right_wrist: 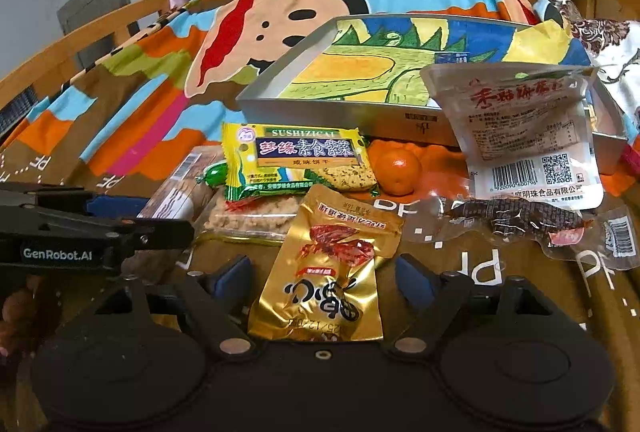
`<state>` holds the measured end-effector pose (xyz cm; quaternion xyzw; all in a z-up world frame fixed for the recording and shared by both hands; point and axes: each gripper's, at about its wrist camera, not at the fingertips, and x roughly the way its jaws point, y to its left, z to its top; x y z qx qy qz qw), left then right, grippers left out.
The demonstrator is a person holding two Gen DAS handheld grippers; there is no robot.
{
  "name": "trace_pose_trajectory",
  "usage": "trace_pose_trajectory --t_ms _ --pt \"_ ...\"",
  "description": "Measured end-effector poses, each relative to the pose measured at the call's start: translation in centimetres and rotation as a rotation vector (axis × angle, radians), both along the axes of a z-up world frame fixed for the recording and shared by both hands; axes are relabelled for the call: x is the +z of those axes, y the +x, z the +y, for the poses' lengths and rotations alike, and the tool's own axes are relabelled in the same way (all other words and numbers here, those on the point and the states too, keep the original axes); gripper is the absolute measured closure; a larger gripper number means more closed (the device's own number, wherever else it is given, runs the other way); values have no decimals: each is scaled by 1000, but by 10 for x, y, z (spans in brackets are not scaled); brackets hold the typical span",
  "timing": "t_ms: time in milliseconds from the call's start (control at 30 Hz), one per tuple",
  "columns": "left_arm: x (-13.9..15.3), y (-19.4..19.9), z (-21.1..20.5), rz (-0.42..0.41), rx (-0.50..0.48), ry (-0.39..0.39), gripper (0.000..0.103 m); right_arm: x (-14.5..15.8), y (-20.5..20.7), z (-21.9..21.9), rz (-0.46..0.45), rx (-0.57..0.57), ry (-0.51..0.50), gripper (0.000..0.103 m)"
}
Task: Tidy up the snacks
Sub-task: 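Grasp the clear-wrapped granola bar with left tool while right tool grasps the gold pouch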
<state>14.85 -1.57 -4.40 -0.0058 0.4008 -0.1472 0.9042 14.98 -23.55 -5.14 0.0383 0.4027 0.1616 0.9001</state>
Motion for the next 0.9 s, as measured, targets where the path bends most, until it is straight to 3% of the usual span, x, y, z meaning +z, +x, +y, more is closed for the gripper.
trace_pose_trajectory --t_ms 167,300,467,633,800,900 --pt "2 2 13 38 42 -79 45 1 -1 -1 -1 -9 5 25" --pt "-1 8 23 62 92 -132 45 0 -1 1 -6 -4 -16 25" --pt "-5 12 7 31 50 -24 44 -2 0 10 -16 4 -64 24" --pt "-9 19 1 26 51 7 48 -2 2 12 -14 1 -74 25" --pt "-9 16 0 19 47 22 51 -1 0 12 -20 -12 -86 46" --pt "-8 10 1 23 52 15 51 -1 -1 14 -27 -6 -98 46"
